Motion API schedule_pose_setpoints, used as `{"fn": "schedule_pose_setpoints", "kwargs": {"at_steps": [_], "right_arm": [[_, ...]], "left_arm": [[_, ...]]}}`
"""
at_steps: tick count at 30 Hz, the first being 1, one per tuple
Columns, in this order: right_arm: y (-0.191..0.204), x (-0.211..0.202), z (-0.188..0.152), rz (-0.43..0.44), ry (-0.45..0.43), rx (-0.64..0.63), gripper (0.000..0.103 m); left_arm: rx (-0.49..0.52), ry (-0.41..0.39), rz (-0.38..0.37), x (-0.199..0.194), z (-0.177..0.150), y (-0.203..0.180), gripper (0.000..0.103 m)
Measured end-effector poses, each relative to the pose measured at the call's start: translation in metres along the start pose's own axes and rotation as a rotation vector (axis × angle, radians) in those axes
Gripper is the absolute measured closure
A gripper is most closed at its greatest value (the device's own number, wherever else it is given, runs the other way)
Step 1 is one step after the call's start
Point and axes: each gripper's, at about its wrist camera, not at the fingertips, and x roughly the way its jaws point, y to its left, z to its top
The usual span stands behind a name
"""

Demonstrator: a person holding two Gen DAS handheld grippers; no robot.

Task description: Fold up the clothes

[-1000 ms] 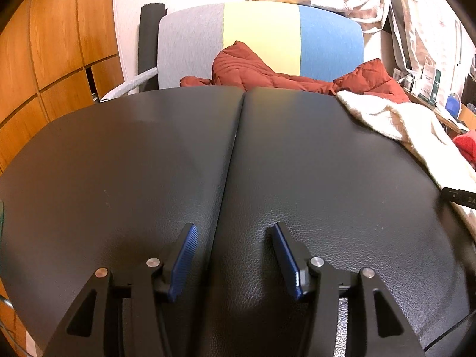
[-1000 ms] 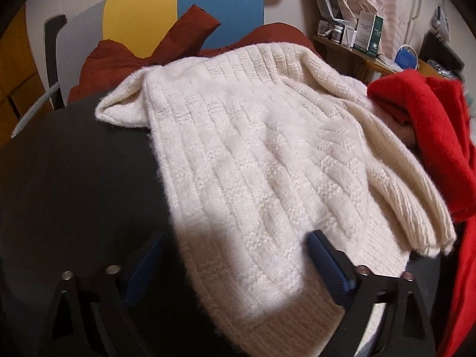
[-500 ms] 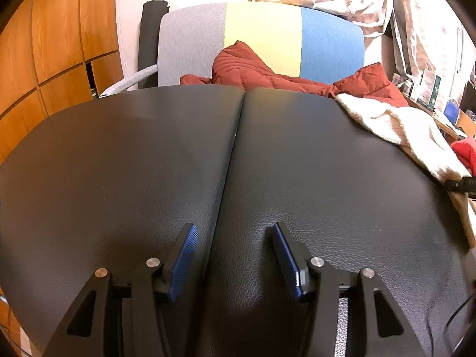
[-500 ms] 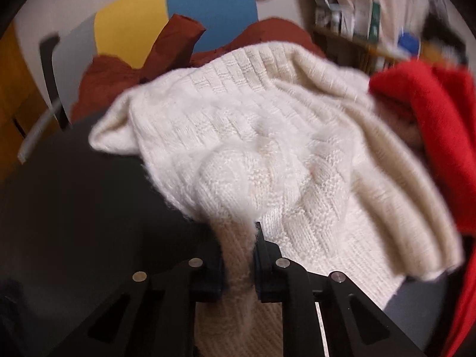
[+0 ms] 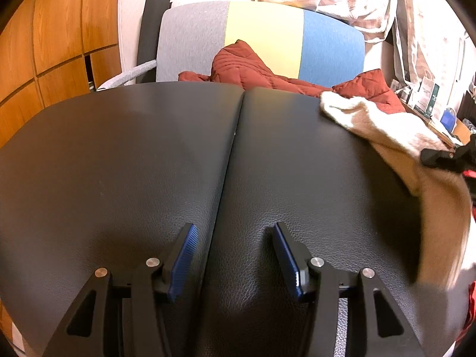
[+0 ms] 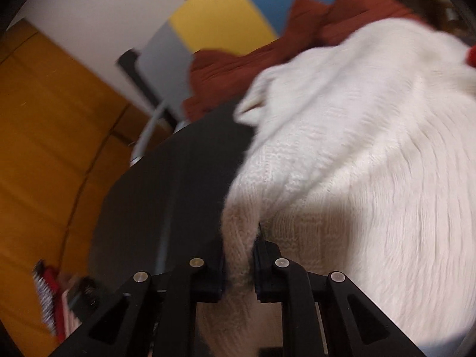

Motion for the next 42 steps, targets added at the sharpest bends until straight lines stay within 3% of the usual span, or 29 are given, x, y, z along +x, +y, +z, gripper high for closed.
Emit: {"fn": "schedule_pose_setpoints", "kwargs": {"at_steps": [5, 11, 13, 15, 17, 21, 24, 26, 28, 30, 32, 34, 35, 37, 40, 42], "right_arm": [[0.034, 0.026, -0.038, 0.039, 0.071, -0.076, 0.088], [0.029, 0.008, -0.050, 0.002, -0.010, -0.080, 0.081], [0.028, 0.002, -0.054, -0.011, -0.038, -0.080, 0.069], [0.026, -0.004, -0.059, -0.023, -0.065, -0.081, 0.046], [0.024, -0.010, -0.063, -0.036, -0.093, -0.082, 0.042], [0.007, -0.031, -0.049, -0.150, -0.193, -0.057, 0.041], [-0.009, -0.037, -0.039, -0.362, -0.208, -0.100, 0.041], [-0.017, -0.038, -0.031, -0.485, -0.195, -0.130, 0.037], [-0.029, -0.036, -0.029, -0.538, -0.171, -0.130, 0.035], [-0.042, -0.037, -0.034, -0.540, -0.149, -0.100, 0.034], [-0.050, -0.052, -0.045, -0.511, -0.147, -0.075, 0.034], [-0.048, -0.057, -0.052, -0.468, -0.160, -0.073, 0.034], [-0.044, -0.056, -0.052, -0.446, -0.170, -0.083, 0.034], [-0.026, -0.052, -0.046, -0.415, -0.185, -0.127, 0.033], [0.006, -0.023, -0.018, -0.379, -0.175, -0.216, 0.032], [0.030, -0.003, 0.000, -0.359, -0.157, -0.289, 0.026]], "left_arm": [[-0.016, 0.022, -0.028, -0.002, 0.002, 0.005, 0.049], [-0.011, 0.098, -0.054, -0.002, 0.008, 0.006, 0.049], [-0.036, 0.132, -0.070, 0.000, 0.011, 0.006, 0.049], [-0.058, 0.159, -0.082, 0.001, 0.014, 0.005, 0.049], [-0.061, 0.155, -0.095, -0.002, 0.016, 0.000, 0.050], [-0.022, 0.105, -0.139, -0.014, 0.032, -0.020, 0.050], [0.006, 0.075, -0.182, -0.018, 0.047, -0.035, 0.049], [0.000, 0.087, -0.223, -0.011, 0.054, -0.042, 0.049], [0.024, 0.154, -0.219, 0.006, 0.054, -0.052, 0.049], [0.070, 0.199, -0.195, 0.020, 0.050, -0.064, 0.049], [0.147, 0.182, -0.151, 0.023, 0.042, -0.076, 0.053], [0.224, 0.161, -0.160, 0.019, 0.031, -0.089, 0.059], [0.247, 0.154, -0.170, 0.015, 0.026, -0.093, 0.067], [0.246, 0.156, -0.212, 0.009, 0.018, -0.096, 0.078], [0.180, 0.161, -0.270, -0.001, 0.007, -0.093, 0.078], [0.137, 0.156, -0.302, -0.006, 0.000, -0.088, 0.078]]}}
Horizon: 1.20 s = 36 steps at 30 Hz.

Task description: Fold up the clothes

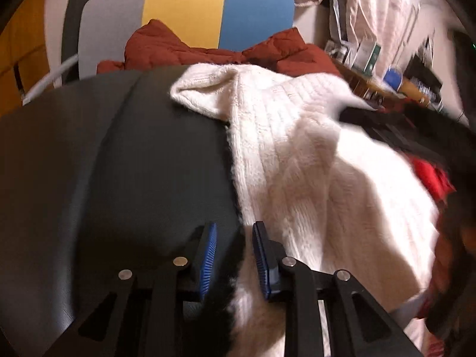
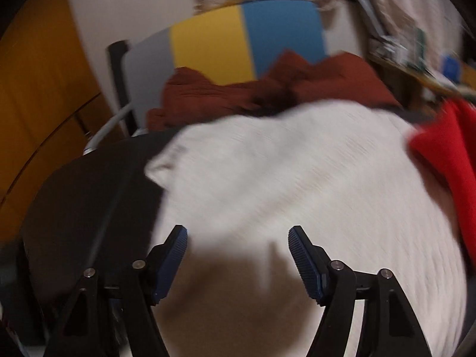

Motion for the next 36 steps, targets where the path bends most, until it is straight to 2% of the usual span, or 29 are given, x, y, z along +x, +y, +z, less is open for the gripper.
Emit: {"fn": "schedule_pose_setpoints", "kwargs": {"at_steps": [4, 6, 7, 9, 11, 13, 14, 15, 17, 22, 26, 28, 31, 33, 36], "right_arm": [[0.054, 0.046, 0.036, 0.010, 0.042, -0.243, 0.022], [0.080, 0.077, 0.039, -0.090, 0.078, -0.395, 0.022], [0.086, 0.092, 0.039, -0.118, 0.103, -0.421, 0.023], [0.097, 0.121, 0.038, -0.171, 0.154, -0.470, 0.031], [0.088, 0.133, 0.041, -0.204, 0.168, -0.403, 0.034], [0.073, 0.137, 0.044, -0.217, 0.162, -0.320, 0.044], [0.064, 0.137, 0.044, -0.219, 0.153, -0.295, 0.061], [0.057, 0.133, 0.043, -0.212, 0.137, -0.286, 0.072], [0.043, 0.122, 0.041, -0.194, 0.111, -0.259, 0.083], [0.000, 0.074, 0.030, -0.076, 0.018, -0.062, 0.086], [-0.025, 0.026, 0.006, 0.013, -0.048, 0.038, 0.087], [-0.037, 0.002, -0.011, 0.053, -0.078, 0.078, 0.087], [-0.056, -0.027, -0.038, 0.159, -0.119, 0.173, 0.087], [-0.063, -0.037, -0.052, 0.219, -0.117, 0.235, 0.087], [-0.067, -0.035, -0.063, 0.291, -0.095, 0.300, 0.087]], "left_arm": [[-0.089, 0.007, -0.063, -0.003, -0.004, 0.012, 0.081], [-0.151, 0.030, -0.109, -0.003, -0.001, 0.022, 0.081], [-0.169, 0.037, -0.131, -0.003, -0.001, 0.027, 0.081], [-0.191, 0.045, -0.166, -0.003, 0.000, 0.034, 0.081], [-0.194, 0.047, -0.181, -0.003, 0.000, 0.038, 0.081], [-0.199, 0.052, -0.181, -0.004, 0.002, 0.042, 0.081], [-0.204, 0.057, -0.178, -0.007, 0.001, 0.046, 0.080], [-0.206, 0.062, -0.169, -0.010, 0.000, 0.049, 0.080], [-0.205, 0.068, -0.142, -0.015, 0.000, 0.053, 0.080], [-0.196, 0.061, -0.055, -0.019, 0.009, 0.062, 0.080], [-0.201, 0.051, -0.037, -0.018, 0.023, 0.072, 0.080], [-0.183, 0.040, -0.033, -0.015, 0.031, 0.069, 0.076], [-0.142, 0.077, -0.104, -0.004, 0.040, 0.052, 0.076], [-0.116, 0.115, -0.175, 0.007, 0.045, 0.036, 0.076], [-0.074, 0.130, -0.271, 0.012, 0.043, 0.015, 0.076]]}}
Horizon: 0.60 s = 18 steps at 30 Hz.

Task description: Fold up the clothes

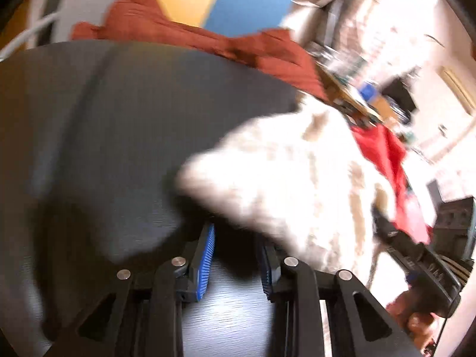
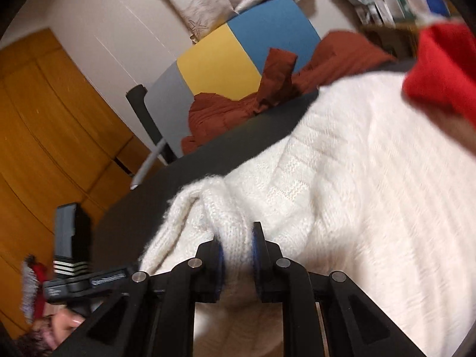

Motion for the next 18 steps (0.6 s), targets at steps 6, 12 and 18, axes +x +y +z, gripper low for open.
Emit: {"fn": "schedule_pose_setpoints", "kwargs": {"at_steps": [6, 12, 18], "right_arm": [[0.009, 0.011, -0.011, 0.015, 0.061, -0.058, 0.087], [0.003, 0.024, -0.015, 0.025, 0.069, -0.019, 0.087], [0.007, 0.023, -0.019, -0.010, 0.060, -0.067, 0.086]], "left_arm": [[0.062, -0.050, -0.079, -0.001, 0.001, -0.019, 0.073], [0.101, -0.091, -0.153, -0.003, 0.001, -0.035, 0.069], [-0.040, -0.055, -0.184, -0.008, -0.008, -0.023, 0.066]]}}
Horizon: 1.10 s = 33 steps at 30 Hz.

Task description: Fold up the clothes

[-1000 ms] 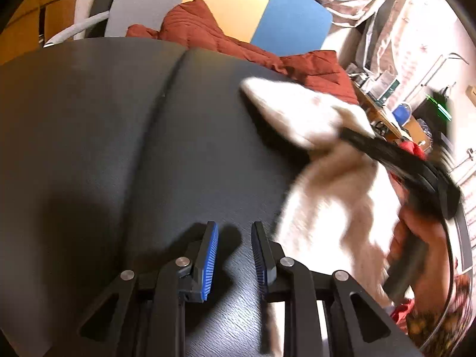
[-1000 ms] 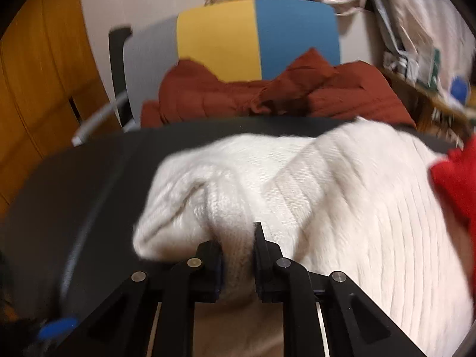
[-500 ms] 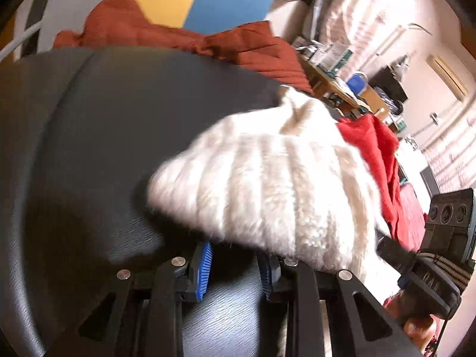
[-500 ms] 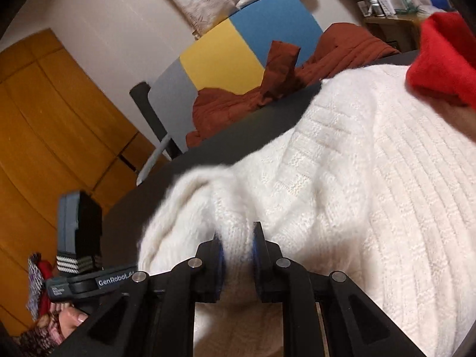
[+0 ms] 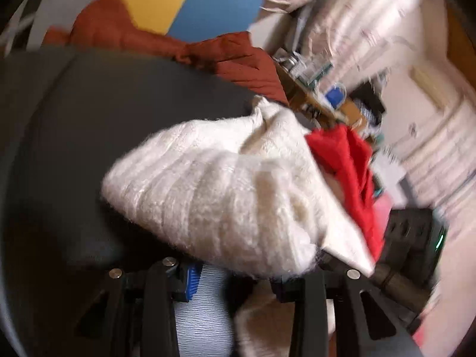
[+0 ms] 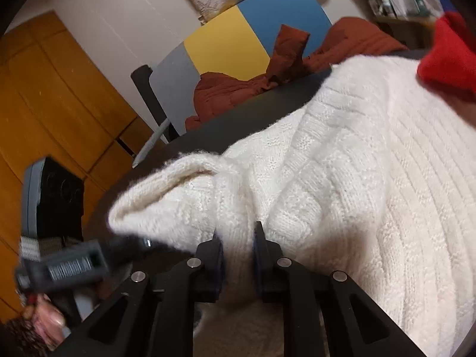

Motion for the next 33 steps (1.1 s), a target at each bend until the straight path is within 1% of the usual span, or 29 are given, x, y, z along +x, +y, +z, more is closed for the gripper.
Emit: {"fn": "schedule_pose_setpoints", "kwargs": {"at_steps": [1, 4, 7, 10, 13, 15, 17, 18, 19, 20, 21, 23, 25, 27, 28, 29, 30, 31, 32, 33], "right_arm": [[0.001, -0.001, 0.000, -0.008, -0.002, -0.012, 0.085], [-0.003, 0.001, 0.000, -0.006, -0.005, 0.012, 0.085], [-0.005, 0.004, 0.000, -0.016, -0.005, 0.015, 0.086], [-0.005, 0.004, -0.001, -0.014, -0.007, 0.017, 0.085], [-0.005, 0.004, -0.001, -0.017, -0.009, 0.014, 0.085], [-0.005, 0.004, 0.000, -0.017, -0.009, 0.013, 0.085], [-0.006, 0.004, -0.001, -0.018, -0.006, 0.013, 0.085], [-0.006, 0.004, -0.001, -0.021, -0.005, 0.008, 0.085], [-0.005, 0.004, -0.002, -0.025, -0.003, -0.001, 0.085], [-0.003, 0.004, -0.002, -0.030, -0.004, -0.011, 0.085], [-0.002, 0.005, -0.002, -0.034, -0.003, -0.018, 0.085], [-0.002, 0.005, -0.002, -0.034, -0.003, -0.015, 0.085], [-0.004, 0.002, -0.001, -0.027, -0.004, -0.004, 0.085], [-0.004, -0.003, -0.001, -0.022, -0.009, 0.005, 0.081], [-0.004, -0.008, -0.001, -0.017, -0.019, 0.011, 0.080], [-0.004, -0.014, -0.001, -0.009, -0.037, 0.016, 0.076], [-0.005, -0.020, -0.001, -0.034, -0.059, 0.010, 0.068], [-0.006, -0.026, -0.001, -0.060, -0.082, 0.003, 0.064], [-0.007, -0.032, 0.000, -0.086, -0.104, -0.003, 0.060], [-0.008, -0.038, 0.000, -0.112, -0.127, -0.010, 0.060]], "left_arm": [[-0.005, 0.002, -0.002, 0.002, 0.001, -0.001, 0.066], [0.037, 0.016, -0.011, 0.004, -0.006, -0.012, 0.066], [0.052, 0.020, -0.046, 0.003, -0.012, -0.013, 0.066], [0.010, 0.017, -0.070, 0.002, -0.009, -0.007, 0.065], [-0.035, 0.013, -0.121, -0.001, -0.008, -0.005, 0.065], [-0.053, 0.008, -0.167, -0.005, -0.011, -0.003, 0.062], [-0.054, -0.008, -0.197, -0.010, -0.017, -0.003, 0.053], [-0.053, -0.017, -0.210, -0.013, -0.020, -0.003, 0.051], [-0.047, -0.021, -0.188, -0.013, -0.021, -0.003, 0.051], [-0.038, -0.021, -0.147, -0.010, -0.021, -0.003, 0.051], [-0.053, -0.010, -0.112, -0.006, -0.020, 0.000, 0.051], [-0.121, 0.012, -0.090, 0.001, -0.016, 0.011, 0.051], [-0.174, 0.013, -0.065, 0.007, -0.012, 0.020, 0.051], [-0.189, 0.013, -0.021, 0.012, -0.008, 0.025, 0.052], [-0.179, 0.015, 0.010, 0.015, -0.007, 0.025, 0.053], [-0.165, 0.019, 0.049, 0.018, -0.006, 0.024, 0.053], [-0.152, 0.020, 0.075, 0.020, -0.005, 0.023, 0.053], [-0.134, 0.016, 0.095, 0.022, -0.003, 0.022, 0.055], [-0.116, 0.011, 0.114, 0.023, -0.002, 0.021, 0.060], [-0.100, 0.007, 0.131, 0.024, -0.001, 0.020, 0.063]]}}
